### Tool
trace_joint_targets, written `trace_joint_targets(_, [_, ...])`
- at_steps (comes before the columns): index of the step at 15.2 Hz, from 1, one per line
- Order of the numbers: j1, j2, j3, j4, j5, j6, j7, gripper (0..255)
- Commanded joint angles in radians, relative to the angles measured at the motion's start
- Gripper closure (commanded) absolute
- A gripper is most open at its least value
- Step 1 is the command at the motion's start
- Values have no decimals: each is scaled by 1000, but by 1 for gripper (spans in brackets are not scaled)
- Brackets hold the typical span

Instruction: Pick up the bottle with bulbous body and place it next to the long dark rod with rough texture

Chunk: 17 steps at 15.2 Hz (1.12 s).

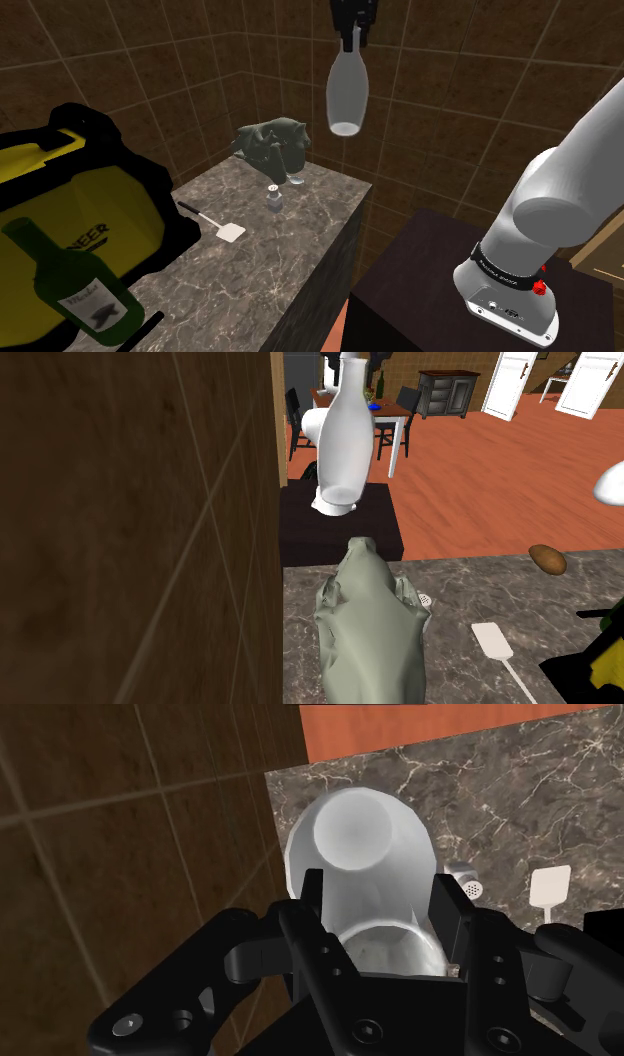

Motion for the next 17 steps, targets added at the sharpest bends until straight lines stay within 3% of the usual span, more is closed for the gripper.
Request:
trace_joint_targets(1, [1, 13, 1, 42, -1, -30, 2, 255])
trace_joint_targets(11, [2, 99, 6, 281, -8, -183, 4, 255])
trace_joint_targets(17, [60, 21, 80, 100, 25, -81, 145, 255])
